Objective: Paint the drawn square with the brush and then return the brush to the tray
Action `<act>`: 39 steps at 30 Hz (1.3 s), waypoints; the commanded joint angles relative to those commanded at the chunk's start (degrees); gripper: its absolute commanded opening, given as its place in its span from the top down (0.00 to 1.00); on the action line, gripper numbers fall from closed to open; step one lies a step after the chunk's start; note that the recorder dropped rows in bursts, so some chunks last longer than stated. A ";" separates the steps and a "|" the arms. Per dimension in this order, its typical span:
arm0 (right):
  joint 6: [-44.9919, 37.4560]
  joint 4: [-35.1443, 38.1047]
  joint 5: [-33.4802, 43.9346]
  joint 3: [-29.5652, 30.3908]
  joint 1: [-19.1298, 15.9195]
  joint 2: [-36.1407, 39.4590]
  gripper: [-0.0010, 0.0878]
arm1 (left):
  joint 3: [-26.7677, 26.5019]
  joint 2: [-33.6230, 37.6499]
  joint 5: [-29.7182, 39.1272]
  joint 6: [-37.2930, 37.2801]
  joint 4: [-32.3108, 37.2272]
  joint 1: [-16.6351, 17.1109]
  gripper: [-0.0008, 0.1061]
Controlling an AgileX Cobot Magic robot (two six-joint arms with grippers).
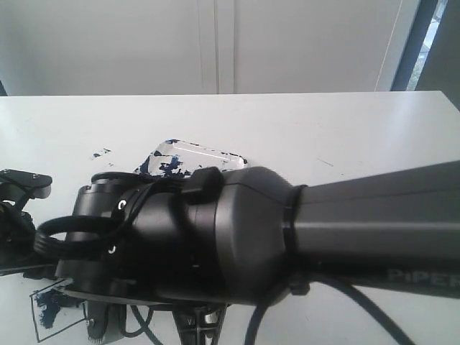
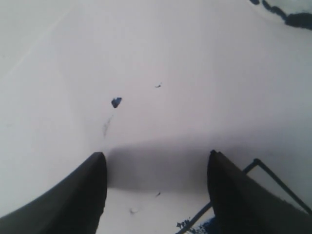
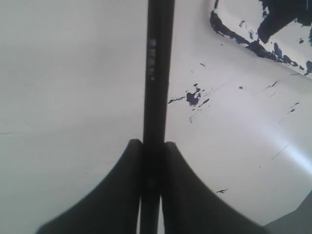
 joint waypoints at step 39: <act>-0.96 0.61 0.00 7.63 -1.51 -3.87 0.99 | 0.00 0.00 -0.69 0.00 0.38 0.00 0.39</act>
